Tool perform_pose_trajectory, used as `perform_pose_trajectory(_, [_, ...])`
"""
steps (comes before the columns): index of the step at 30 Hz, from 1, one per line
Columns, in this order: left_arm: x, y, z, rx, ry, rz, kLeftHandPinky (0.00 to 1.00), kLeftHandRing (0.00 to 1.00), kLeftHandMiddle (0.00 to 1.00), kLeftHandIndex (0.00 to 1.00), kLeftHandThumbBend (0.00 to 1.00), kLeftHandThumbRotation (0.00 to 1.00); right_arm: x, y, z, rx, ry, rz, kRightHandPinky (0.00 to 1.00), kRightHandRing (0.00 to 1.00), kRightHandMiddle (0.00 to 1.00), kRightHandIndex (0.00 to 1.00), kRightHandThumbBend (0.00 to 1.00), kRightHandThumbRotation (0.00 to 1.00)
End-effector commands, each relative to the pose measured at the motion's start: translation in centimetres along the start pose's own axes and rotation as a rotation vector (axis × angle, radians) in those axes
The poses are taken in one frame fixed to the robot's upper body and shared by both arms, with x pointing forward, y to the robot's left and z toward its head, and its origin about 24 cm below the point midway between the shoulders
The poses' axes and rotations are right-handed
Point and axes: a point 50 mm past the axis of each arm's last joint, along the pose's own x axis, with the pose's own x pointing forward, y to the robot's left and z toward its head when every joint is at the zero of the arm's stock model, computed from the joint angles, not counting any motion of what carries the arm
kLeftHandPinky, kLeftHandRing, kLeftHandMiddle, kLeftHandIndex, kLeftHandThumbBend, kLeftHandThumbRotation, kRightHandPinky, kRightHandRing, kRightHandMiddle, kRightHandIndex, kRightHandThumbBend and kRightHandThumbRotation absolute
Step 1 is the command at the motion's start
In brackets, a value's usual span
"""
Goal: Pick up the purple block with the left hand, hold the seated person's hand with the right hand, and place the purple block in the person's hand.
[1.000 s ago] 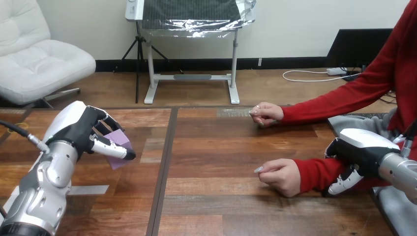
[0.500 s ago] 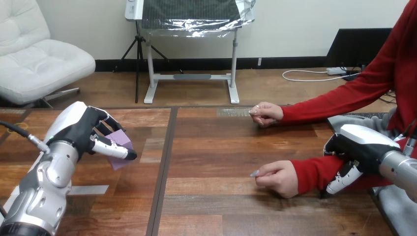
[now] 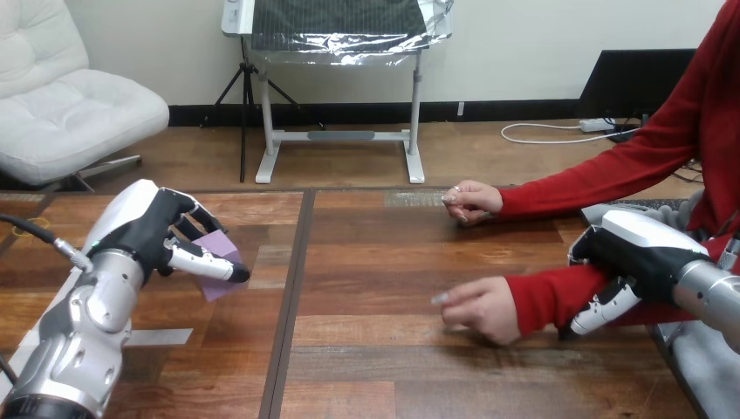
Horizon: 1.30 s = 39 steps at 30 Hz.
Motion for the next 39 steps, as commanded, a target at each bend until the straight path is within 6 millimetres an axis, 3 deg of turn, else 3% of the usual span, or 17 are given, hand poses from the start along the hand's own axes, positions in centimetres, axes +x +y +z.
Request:
perform_pose_trajectory(1, [0.6, 2.1, 3.9, -0.035, -0.129, 0.078, 0.27, 0.36, 0.45, 0.47, 0.68, 0.00, 0.4, -3.6, 3.2, 0.013, -0.167, -0.151, 0.24, 0.26, 0.31, 0.33, 0.86, 0.21])
perform_pose_trajectory(14, [0.7, 1.3, 5.8, -0.078, -0.191, 0.070, 0.32, 0.40, 0.47, 0.46, 0.69, 0.00, 0.6, -3.7, 4.6, 0.016, -0.210, -0.164, 0.27, 0.29, 0.33, 0.34, 0.90, 0.20])
perform_pose_trajectory(31, [0.8, -0.2, 8.0, -0.160, -0.280, 0.053, 0.29, 0.36, 0.44, 0.46, 0.68, 0.00, 1.3, -3.8, 6.3, 0.040, -0.215, -0.148, 0.34, 0.33, 0.37, 0.37, 0.91, 0.23])
perform_pose_trajectory(39, [0.8, -0.8, 9.0, -0.163, -0.309, 0.050, 0.33, 0.39, 0.45, 0.45, 0.69, 0.00, 1.5, -3.8, 7.0, 0.073, -0.242, -0.148, 0.31, 0.32, 0.35, 0.36, 0.91, 0.22])
